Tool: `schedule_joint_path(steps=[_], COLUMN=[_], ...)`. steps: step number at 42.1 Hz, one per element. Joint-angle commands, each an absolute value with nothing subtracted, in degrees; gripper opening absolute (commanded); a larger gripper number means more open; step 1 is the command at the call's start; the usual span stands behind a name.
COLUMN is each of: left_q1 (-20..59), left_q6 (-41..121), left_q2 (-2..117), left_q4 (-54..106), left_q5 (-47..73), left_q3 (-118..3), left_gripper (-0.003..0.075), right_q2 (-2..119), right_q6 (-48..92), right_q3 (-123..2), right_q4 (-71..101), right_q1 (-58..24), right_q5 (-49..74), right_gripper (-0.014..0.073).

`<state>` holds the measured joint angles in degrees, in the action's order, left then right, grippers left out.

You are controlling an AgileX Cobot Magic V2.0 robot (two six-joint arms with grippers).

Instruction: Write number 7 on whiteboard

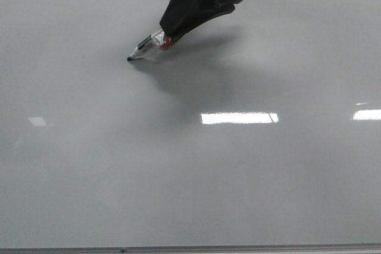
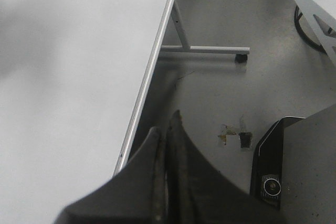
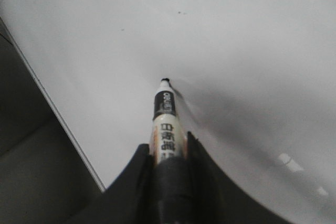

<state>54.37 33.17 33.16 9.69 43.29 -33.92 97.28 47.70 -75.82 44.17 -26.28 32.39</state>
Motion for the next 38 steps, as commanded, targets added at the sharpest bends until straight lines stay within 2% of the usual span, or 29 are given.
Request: schedule_joint_path(steps=[1, 20, 38], left_q1=[54.8, 54.8, 54.8], left_q6=[32.5, 32.5, 32.5], left_q2=[33.2, 33.2, 33.2], left_q4=[11.0, 11.0, 11.0], left_q5=[39.6, 39.6, 39.6], left_q3=[-35.6, -35.6, -35.6], left_gripper=[-0.002, -0.002, -0.002], right_q2=[94.2, 88.3, 94.9], right_q6=[47.8, 47.8, 47.8], right_q3=[-77.9, -68.5, -68.2], right_q4=[45.5, 43.4, 43.1], right_q1=[-24.3, -14.6, -22.9], right_q5=[30.0, 30.1, 31.2], right_gripper=[-0.0058, -0.0058, -0.0058])
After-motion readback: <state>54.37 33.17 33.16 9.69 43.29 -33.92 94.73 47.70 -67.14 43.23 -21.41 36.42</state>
